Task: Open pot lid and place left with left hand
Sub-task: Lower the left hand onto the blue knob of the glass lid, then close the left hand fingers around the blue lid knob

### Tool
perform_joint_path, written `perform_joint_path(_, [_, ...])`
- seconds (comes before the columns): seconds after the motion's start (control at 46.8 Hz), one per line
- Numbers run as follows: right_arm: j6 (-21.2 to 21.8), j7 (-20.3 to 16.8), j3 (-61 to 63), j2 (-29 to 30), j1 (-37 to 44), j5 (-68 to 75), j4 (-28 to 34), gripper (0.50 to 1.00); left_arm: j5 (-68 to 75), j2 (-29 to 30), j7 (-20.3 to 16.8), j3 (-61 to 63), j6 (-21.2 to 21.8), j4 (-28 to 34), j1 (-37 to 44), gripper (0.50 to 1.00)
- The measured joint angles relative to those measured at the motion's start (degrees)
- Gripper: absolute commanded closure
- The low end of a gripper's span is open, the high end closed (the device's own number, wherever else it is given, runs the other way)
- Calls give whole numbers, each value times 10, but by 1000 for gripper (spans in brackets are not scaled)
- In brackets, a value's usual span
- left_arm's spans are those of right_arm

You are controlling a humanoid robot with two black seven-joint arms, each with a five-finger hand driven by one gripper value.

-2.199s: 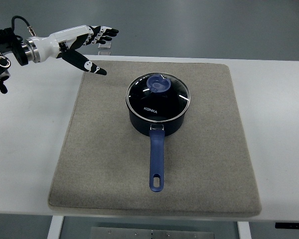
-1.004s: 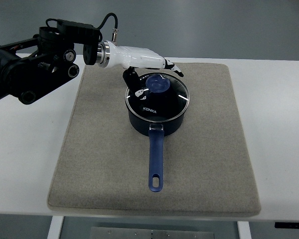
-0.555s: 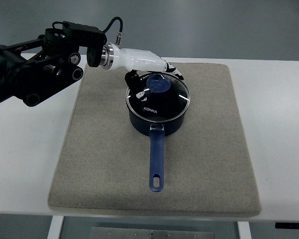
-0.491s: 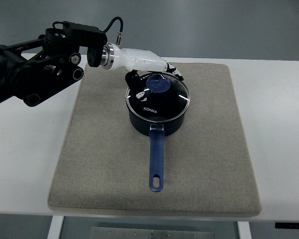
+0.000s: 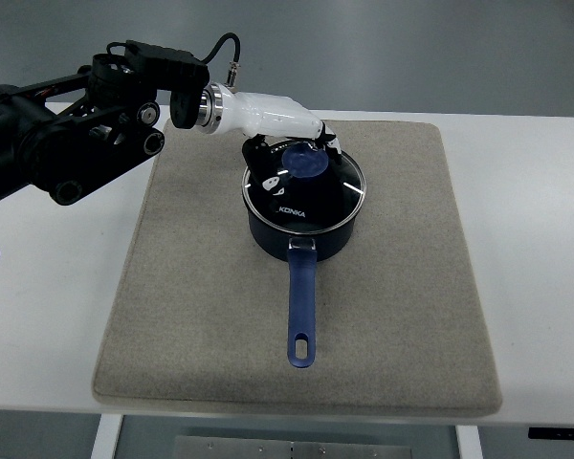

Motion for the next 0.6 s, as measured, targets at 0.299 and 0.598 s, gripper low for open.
perform_joint_path(0.299, [0, 0, 0, 0, 0, 0, 0, 585, 1, -1, 3, -1, 0, 0, 2, 834])
perform_joint_path(0.598, [0, 0, 0, 0, 0, 0, 0, 585, 0, -2, 3, -2, 0, 2, 3, 958])
